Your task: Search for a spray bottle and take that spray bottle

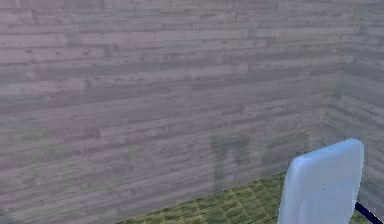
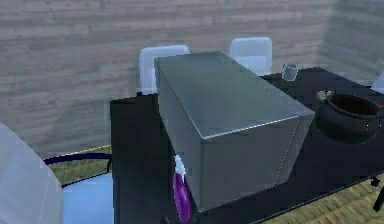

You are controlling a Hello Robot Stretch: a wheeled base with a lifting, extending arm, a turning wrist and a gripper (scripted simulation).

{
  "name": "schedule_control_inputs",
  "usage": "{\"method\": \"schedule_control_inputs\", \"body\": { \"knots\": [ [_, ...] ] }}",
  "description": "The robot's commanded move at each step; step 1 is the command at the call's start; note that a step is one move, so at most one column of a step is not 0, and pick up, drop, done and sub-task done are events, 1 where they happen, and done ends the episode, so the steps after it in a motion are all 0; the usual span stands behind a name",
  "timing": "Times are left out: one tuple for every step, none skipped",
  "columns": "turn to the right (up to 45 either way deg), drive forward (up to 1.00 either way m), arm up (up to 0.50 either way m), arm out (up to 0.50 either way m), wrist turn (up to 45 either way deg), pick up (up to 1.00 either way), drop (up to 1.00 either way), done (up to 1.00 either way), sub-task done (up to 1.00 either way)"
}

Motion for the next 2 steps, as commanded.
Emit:
{"method": "schedule_control_inputs", "body": {
  "knots": [
    [0.0, 0.0, 0.1, 0.0, 0.0, 0.0, 0.0, 0.0, 0.0],
    [0.0, 0.0, 0.0, 0.0, 0.0, 0.0, 0.0, 1.0, 0.0]
  ]
}}
